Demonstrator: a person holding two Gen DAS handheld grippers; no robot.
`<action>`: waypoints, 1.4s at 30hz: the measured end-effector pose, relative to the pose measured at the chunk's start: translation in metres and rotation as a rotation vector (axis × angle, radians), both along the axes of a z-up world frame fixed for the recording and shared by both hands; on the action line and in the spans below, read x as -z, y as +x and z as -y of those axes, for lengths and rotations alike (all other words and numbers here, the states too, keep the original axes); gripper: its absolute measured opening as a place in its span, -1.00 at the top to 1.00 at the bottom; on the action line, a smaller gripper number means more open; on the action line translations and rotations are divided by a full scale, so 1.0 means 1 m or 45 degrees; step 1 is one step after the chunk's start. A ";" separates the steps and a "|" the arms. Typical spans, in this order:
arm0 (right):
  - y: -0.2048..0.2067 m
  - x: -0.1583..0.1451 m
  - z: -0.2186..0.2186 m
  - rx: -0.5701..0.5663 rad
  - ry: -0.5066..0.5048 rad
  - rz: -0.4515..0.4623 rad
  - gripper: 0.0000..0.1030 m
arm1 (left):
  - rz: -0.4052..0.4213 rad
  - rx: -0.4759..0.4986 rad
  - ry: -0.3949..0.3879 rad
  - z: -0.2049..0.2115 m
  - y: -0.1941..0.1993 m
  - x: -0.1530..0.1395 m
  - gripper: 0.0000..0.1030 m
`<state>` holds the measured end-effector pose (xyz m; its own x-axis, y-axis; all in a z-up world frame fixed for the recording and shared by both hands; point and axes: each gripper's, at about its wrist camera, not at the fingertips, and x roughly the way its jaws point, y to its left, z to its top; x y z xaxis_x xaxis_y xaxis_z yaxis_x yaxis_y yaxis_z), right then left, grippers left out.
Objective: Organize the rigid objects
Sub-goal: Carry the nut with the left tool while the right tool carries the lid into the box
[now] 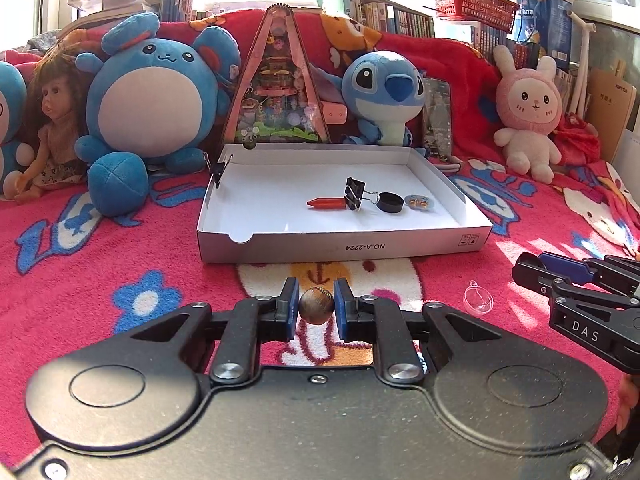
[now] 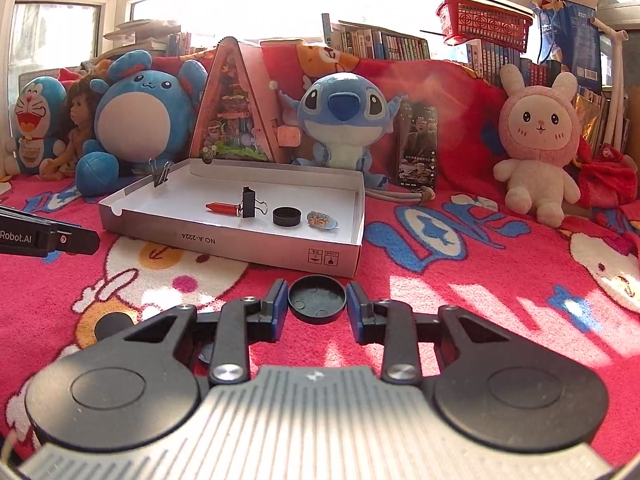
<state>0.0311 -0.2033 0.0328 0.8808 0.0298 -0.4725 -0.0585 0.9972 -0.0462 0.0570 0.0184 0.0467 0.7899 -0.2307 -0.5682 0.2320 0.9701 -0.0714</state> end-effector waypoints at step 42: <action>0.186 -0.025 0.000 0.034 0.381 -0.325 0.28 | -0.279 -0.111 -0.197 -0.002 0.181 0.001 0.66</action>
